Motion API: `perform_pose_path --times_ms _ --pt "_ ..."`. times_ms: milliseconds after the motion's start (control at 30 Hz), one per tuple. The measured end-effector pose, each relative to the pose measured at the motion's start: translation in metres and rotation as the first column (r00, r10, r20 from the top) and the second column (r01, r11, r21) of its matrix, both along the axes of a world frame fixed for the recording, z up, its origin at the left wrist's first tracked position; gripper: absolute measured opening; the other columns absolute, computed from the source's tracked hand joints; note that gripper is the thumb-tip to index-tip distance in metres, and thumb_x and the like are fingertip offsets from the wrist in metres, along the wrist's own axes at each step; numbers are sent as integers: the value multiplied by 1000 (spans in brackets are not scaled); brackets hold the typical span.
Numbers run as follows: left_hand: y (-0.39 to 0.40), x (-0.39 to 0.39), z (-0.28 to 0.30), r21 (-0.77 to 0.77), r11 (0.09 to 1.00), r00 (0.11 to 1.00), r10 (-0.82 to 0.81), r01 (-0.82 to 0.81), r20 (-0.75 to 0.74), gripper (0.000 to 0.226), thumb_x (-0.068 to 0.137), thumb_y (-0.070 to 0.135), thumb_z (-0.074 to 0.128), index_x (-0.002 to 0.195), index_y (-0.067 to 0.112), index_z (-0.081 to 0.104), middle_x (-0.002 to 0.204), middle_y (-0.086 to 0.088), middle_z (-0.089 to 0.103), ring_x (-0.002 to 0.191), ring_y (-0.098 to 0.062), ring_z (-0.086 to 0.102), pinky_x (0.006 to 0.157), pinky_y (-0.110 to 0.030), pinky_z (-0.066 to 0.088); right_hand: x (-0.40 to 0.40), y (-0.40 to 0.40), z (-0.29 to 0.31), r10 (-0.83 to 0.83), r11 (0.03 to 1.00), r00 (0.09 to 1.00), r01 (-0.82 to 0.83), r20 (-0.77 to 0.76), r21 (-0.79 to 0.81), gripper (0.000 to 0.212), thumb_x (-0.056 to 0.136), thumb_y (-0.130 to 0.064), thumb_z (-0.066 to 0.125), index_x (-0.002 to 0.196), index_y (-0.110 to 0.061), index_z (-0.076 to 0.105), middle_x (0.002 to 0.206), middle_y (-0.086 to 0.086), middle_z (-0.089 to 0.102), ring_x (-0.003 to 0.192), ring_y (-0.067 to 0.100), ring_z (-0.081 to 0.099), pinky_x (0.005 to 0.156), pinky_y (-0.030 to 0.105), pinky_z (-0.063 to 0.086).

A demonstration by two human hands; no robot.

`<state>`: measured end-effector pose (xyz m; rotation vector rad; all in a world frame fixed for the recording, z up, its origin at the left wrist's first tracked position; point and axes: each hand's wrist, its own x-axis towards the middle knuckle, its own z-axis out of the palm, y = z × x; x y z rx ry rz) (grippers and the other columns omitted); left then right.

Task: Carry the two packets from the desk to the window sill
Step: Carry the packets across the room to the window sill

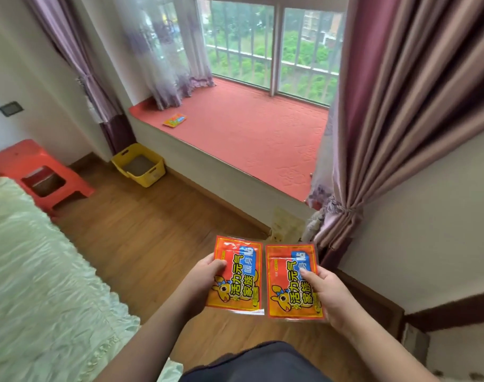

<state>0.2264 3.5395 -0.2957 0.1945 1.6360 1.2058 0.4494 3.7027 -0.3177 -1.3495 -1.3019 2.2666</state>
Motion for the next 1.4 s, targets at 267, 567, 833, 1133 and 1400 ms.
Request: perform_pose_path --times_ms 267,567,833,1133,1400 --pt "-4 -68 -14 -19 985 985 172 -172 28 20 98 21 46 112 13 58 96 -20 79 89 -38 76 78 -52 62 -101 36 2 169 986 986 -169 10 1 18 98 -21 57 109 -11 67 95 17 80 83 33 78 65 41 63" --pt "-3 -197 -34 -10 924 921 381 -381 79 19 99 17 46 108 8 60 84 -20 80 72 -33 77 60 -42 63 -261 55 -10 292 955 954 -294 64 31 18 98 -24 58 108 -13 67 94 14 81 83 32 78 64 40 63" --pt "-14 -299 -23 27 894 894 446 -447 47 20 99 16 48 107 9 65 82 -17 79 71 -32 76 71 -48 62 -385 55 4 346 935 937 -349 46 71 17 98 -21 58 109 -12 68 94 16 80 81 33 78 67 43 63" --pt "16 -380 -26 0 875 872 483 -485 73 21 99 21 49 107 13 66 86 -17 80 75 -32 77 66 -44 61 -485 92 -2 394 915 917 -398 60 68 14 98 -22 58 106 -15 67 87 11 82 74 29 79 54 34 61" --pt "72 -476 -22 -39 821 818 571 -570 65 23 99 19 47 102 15 69 81 -15 79 68 -29 76 56 -38 61 -601 154 -11 445 895 895 -446 37 13 14 98 -21 58 106 -15 67 87 12 81 75 30 79 57 36 62"
